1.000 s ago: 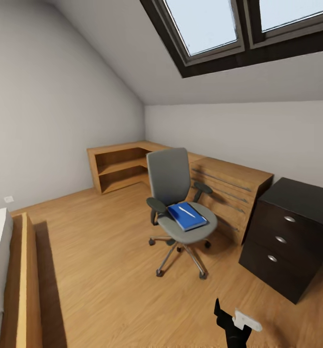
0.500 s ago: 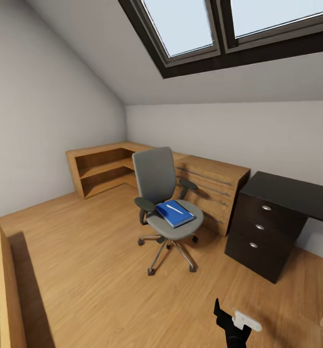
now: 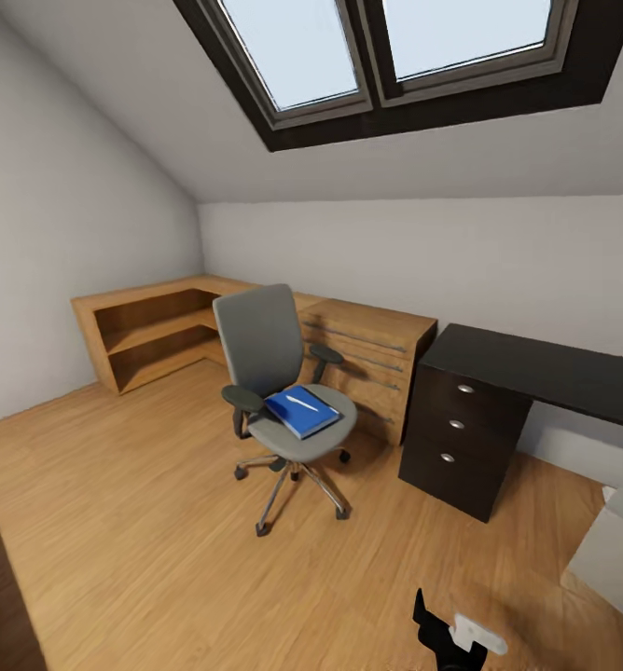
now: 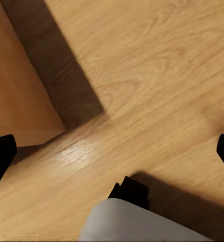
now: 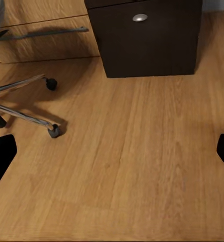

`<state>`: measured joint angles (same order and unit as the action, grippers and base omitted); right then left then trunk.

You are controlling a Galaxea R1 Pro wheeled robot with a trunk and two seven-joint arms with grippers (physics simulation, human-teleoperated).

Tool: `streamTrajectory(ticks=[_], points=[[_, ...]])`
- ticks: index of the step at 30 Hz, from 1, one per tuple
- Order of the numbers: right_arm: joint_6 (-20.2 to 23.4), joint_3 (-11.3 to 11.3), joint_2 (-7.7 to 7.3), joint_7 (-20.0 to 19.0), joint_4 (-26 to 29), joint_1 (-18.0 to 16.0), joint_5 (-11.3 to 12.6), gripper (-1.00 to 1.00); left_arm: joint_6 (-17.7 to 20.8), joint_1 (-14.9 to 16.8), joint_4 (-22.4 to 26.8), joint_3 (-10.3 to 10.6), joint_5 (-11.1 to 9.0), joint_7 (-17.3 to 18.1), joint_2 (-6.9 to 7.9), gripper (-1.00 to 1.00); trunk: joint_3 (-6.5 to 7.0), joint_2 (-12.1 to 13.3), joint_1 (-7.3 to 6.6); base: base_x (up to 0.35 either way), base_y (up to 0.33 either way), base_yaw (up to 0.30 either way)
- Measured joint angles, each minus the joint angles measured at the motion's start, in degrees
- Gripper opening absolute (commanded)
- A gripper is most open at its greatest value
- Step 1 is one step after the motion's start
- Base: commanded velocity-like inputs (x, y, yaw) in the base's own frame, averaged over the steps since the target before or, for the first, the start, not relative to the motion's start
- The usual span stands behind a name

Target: In the bedroom, organize the workspace by keeping the computer under the desk, ensuring the monitor is on the desk, placing the keyboard on the desk next to the monitor, placing the mouse on the desk next to the keyboard, moving the folder from the swivel chair onto the desk next to the mouse, stacking the notebook on top of the folder with the pen on top of the notebook, and positioning the swivel chair next to the desk.

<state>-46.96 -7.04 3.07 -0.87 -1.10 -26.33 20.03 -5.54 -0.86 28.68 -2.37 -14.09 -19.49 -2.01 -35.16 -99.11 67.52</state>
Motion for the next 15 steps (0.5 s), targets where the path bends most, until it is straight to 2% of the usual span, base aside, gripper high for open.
streamTrajectory(ticks=[4, 6, 8, 15], points=[[0.03, 0.0, -0.07, -0.01, 0.0, 0.99, -0.03, 1.0, -0.89, -0.01, -1.62, -0.02, -0.05, 0.02, 0.02, 1.0, 0.72, 1.6, -0.88, 0.0, 0.0, -0.117], [0.23, 0.01, -0.09, 0.17, -0.06, 1.42, 0.05, 1.0, -4.55, 0.0, -4.35, 0.12, -0.15, 0.0, 0.03, 1.0, 1.08, 2.41, -1.32, 0.0, 0.0, -0.022], [0.64, 0.0, -0.09, 0.29, -0.08, 1.65, 0.08, 1.0, -5.9, 0.01, -5.25, 0.17, -0.14, -0.01, 0.0, 1.0, 1.44, 3.21, -1.76, 0.0, 0.0, -0.012], [1.88, 0.01, -0.32, 0.39, -0.02, 2.62, 0.1, 1.0, -6.95, 0.02, -6.46, 0.29, -0.24, 0.0, -0.25, 1.0, 2.7, 6.02, -3.3, 0.0, 0.0, -0.002]])
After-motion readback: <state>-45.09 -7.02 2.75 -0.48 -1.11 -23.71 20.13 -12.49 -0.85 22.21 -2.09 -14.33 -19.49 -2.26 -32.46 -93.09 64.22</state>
